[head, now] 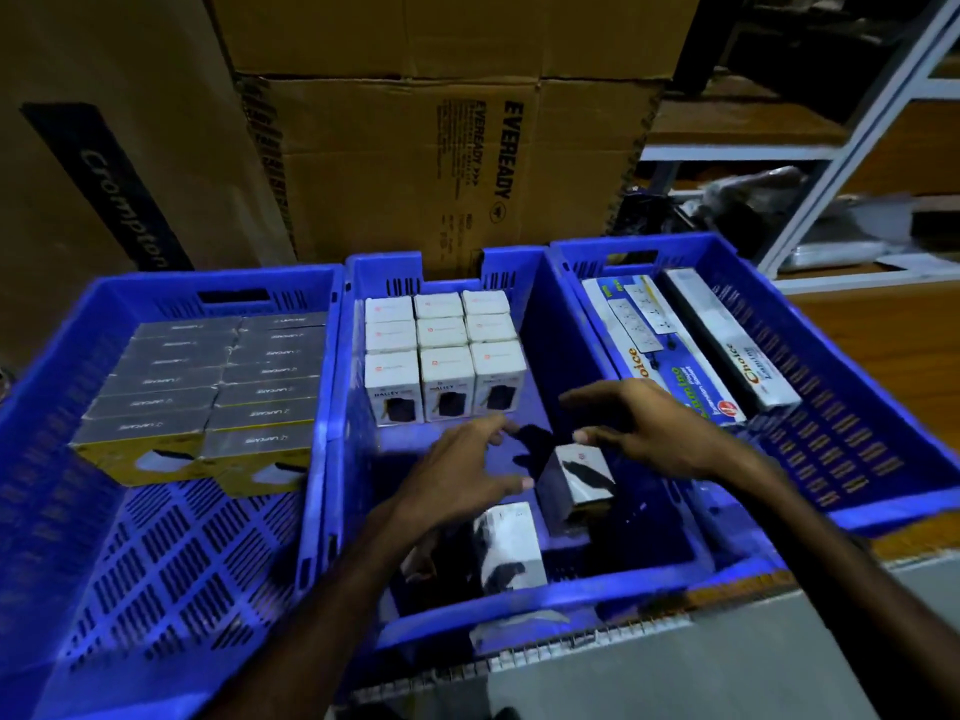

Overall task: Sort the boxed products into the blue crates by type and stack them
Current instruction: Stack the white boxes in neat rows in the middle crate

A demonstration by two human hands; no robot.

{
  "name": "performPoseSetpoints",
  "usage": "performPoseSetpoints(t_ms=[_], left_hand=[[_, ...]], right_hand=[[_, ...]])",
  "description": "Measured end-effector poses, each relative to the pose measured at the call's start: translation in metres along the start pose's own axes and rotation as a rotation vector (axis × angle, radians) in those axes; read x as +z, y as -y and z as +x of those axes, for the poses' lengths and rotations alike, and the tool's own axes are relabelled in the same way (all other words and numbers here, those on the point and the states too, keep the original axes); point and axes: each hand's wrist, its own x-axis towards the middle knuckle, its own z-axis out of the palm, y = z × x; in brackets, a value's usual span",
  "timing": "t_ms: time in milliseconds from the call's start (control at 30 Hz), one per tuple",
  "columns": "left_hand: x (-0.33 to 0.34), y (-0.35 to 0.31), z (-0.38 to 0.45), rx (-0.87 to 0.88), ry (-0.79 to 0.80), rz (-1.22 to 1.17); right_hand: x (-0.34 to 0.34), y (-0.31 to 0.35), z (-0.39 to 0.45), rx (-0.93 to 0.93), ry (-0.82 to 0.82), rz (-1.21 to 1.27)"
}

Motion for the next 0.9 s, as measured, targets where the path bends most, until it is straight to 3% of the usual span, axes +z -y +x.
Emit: performPoseSetpoints(t_ms=[133, 367, 467, 600, 767, 900], left_hand=[[0.02, -0.022, 0.015, 0.132, 0.24, 0.155], [0.055, -0.04, 0.046, 0.074, 0.325, 0.261], [0.056, -0.034, 0.049, 0.071, 0.256, 0.109], [0.026, -0.026, 0.047, -0.025, 0.224, -0.361], [-0.023, -0.028, 0.042, -0.092, 0.203, -0.662], [-0.04, -0.023, 0.032, -0.126, 0.25, -0.77]], right_hand=[[-0.001, -0.009, -0.044, -0.026, -0.201, 0.061], [0.009, -0.026, -0.072, -0.012, -0.426, 0.271], [0.013, -0.03, -0.075, 0.008, -0.467, 0.37], [0.015, -0.027, -0.073, 0.037, -0.497, 0.484], [0.017, -0.018, -0.059, 0.056, -0.505, 0.496], [0.02, -0.013, -0.054, 0.072, -0.509, 0.477]])
